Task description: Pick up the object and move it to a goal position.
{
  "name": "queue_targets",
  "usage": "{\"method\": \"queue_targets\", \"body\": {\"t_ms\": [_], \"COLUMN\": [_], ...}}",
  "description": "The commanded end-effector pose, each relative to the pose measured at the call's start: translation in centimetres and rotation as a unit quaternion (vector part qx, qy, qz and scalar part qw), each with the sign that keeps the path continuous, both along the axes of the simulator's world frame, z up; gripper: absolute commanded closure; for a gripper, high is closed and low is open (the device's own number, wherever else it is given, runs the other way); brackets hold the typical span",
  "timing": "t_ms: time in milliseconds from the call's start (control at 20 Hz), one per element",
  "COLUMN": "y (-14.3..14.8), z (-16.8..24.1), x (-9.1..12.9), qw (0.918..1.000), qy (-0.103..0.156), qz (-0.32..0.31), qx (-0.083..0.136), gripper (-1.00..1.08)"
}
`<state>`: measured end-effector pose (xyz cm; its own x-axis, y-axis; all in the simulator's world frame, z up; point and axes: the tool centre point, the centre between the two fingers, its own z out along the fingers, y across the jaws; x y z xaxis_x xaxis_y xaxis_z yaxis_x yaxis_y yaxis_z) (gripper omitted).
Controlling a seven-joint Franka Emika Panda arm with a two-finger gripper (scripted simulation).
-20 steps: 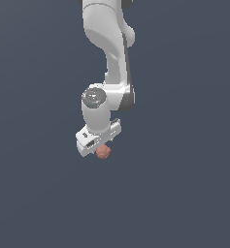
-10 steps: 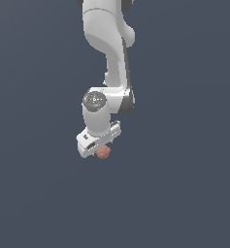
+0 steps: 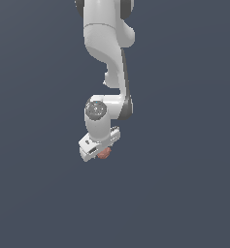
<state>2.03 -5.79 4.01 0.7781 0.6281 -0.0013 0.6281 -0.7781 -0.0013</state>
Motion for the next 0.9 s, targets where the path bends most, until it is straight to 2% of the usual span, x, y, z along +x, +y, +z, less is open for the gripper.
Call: {"method": "queue_targets", "body": {"t_ms": [0, 850], "y": [-0.01, 0.42], "z": [-0.06, 0.45], "x": [0.09, -0.52], "qw": [1.0000, 1.0000], "qy": [-0.001, -0.001], "qz": [0.000, 0.000], "qx": [0.000, 0.000], "gripper": [1.08, 1.08]}}
